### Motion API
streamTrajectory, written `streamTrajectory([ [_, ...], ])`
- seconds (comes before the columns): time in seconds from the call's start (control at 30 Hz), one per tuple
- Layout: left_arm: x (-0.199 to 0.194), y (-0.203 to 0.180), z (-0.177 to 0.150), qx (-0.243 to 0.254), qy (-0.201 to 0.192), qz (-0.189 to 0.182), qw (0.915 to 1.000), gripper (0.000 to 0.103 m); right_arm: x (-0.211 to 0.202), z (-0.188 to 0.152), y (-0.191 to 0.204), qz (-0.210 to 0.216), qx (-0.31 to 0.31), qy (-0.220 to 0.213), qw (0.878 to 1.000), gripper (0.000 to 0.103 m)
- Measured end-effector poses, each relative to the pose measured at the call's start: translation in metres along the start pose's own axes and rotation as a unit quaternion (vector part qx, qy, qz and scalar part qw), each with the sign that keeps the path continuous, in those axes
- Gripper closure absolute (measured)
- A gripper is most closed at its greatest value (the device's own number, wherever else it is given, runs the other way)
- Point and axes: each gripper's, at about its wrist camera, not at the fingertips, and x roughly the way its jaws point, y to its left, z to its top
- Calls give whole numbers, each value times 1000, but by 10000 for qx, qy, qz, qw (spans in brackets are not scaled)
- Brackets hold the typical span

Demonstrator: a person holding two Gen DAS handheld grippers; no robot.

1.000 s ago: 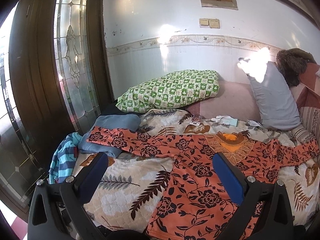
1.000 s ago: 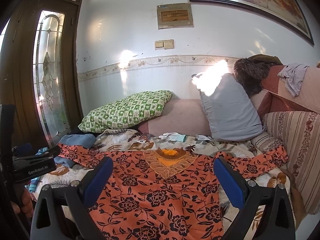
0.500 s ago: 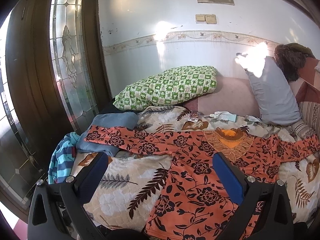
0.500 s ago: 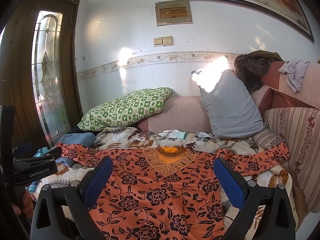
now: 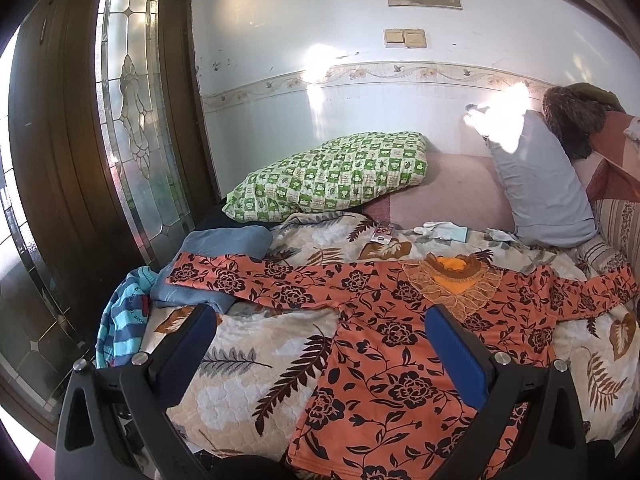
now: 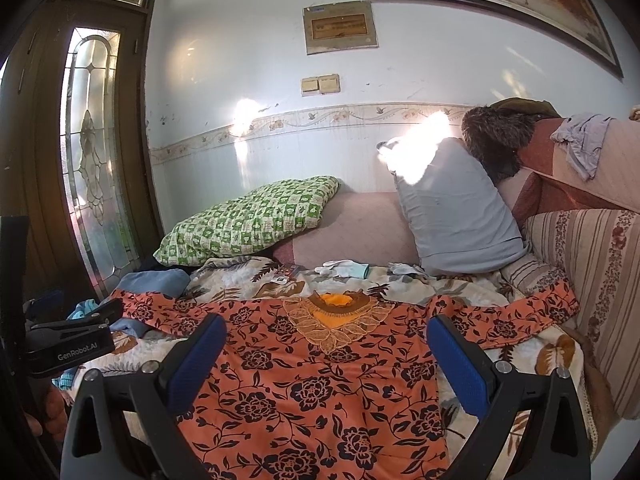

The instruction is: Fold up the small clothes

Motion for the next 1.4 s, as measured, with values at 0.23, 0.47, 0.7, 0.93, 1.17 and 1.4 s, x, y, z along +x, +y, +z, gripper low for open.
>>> streamTrajectory([
  [0.23,-1,1,-2,-11,22,0,10000,0,-1,-1,0,-2,-8,15,10000,1],
  [0.47,6,5,-4,-11,98,-4,10000,0,4,-3,0,-18,2,74,10000,1],
  [0.7,17,2,-6,36,173,18,9998,0,14,-8,-4,-35,36,160,9999,1],
  [0.93,42,-9,-7,102,325,-68,9994,0,30,-13,-23,-198,161,258,9993,1],
  [1.17,122,-43,-12,-65,897,-755,9931,0,65,-16,-115,-777,599,472,9941,1],
  [1.4,236,-87,-25,-351,1667,-1081,9794,0,136,-44,-297,-993,2372,1140,9596,1],
])
